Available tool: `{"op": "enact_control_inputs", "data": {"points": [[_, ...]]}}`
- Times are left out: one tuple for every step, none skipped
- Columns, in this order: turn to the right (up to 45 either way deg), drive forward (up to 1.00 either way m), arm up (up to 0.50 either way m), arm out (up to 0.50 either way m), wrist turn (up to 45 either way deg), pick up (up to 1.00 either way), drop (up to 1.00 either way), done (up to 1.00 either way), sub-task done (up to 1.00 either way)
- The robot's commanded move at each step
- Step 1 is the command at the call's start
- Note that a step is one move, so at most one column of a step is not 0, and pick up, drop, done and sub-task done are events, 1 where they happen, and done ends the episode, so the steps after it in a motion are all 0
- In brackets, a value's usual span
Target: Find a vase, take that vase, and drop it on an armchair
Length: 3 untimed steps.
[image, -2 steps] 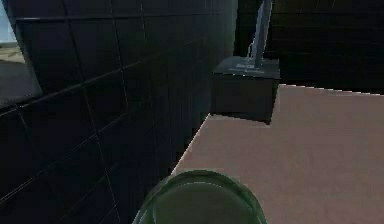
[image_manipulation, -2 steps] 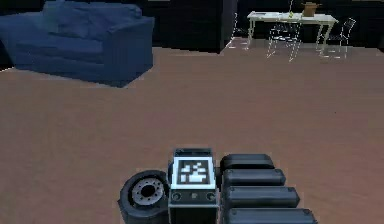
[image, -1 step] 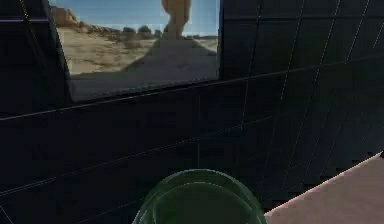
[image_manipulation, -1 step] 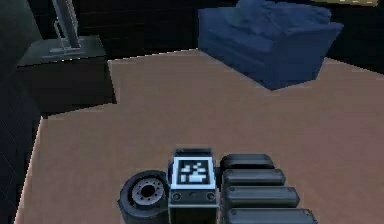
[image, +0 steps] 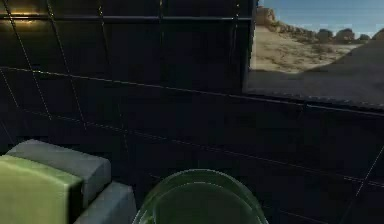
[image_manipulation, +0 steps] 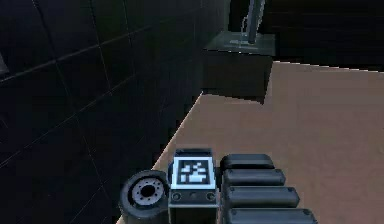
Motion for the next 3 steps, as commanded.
{"op": "enact_control_inputs", "data": {"points": [[-39.0, 0.00, 0.00, 0.00, 0.0, 0.00, 0.00, 0.00, 0.00], [0.0, 0.25, 0.00, 0.00, 0.0, 0.00, 0.00, 0.00, 0.00], [45.0, 0.00, 0.00, 0.00, 0.0, 0.00, 0.00, 0.00, 0.00]]}}
